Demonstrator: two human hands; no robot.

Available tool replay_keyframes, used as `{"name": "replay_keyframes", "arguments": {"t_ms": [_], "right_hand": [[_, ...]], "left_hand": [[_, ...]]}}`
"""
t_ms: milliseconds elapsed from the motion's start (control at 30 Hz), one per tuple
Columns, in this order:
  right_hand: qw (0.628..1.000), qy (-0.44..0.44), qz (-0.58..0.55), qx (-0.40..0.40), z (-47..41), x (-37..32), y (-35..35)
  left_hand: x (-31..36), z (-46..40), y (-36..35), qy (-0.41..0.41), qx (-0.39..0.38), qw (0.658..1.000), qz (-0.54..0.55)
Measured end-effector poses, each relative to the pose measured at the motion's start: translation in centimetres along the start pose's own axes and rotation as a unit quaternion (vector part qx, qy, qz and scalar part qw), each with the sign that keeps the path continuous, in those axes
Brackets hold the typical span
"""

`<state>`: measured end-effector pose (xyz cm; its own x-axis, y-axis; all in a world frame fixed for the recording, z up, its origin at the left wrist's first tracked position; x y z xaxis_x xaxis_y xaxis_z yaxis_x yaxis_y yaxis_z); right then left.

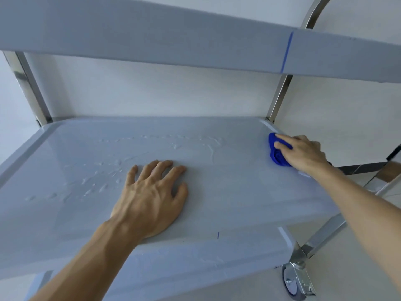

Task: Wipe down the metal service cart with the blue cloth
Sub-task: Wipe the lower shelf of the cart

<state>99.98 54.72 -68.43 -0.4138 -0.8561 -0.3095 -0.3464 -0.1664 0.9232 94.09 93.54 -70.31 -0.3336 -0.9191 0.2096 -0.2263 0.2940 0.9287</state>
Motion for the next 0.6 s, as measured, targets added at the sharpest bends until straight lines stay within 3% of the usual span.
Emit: {"name": "replay_keyframes", "arguments": {"t_ms": [67,133,267,367,500,600], "right_hand": [[1.000,-0.015,0.018,0.005,-1.2,-2.3,-1.2],[1.000,0.027,0.008,-0.012,-0.5,-6.7,-2.9],[0.967,0.236,-0.068,-0.071,6.9,-16.1,-4.2],[0.926,0.348,-0.103,-0.107,12.0,-17.2,-3.1],[0.943,0.318,-0.092,-0.039,8.9,-11.4,-1.1],[0.985,0.166,-0.037,0.009,2.0,-6.1,-0.7]], "left_hand": [[0.0,-0.1,0.0,0.002,0.004,1.000,-0.001],[0.0,-0.1,0.0,0.005,0.000,1.000,-0.001],[0.1,-0.1,0.2,0.006,-0.009,1.000,0.002],[0.1,-0.1,0.1,0.004,-0.018,1.000,-0.001],[0.1,0.1,0.1,0.002,-0.014,1.000,-0.006],[0.4,0.1,0.0,0.002,-0.014,1.000,-0.015]]}}
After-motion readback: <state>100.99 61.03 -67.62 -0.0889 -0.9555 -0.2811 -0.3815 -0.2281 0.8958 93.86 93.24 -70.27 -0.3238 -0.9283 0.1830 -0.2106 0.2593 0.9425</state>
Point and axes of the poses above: each hand's wrist, its own z-axis away from the middle knuckle, its own y-axis out of the back of the hand, x = y × z, the point moved 10 cm from there along -z, towards the middle knuckle, and after that the axes turned 8 degrees about x, right-handed, at the moved point
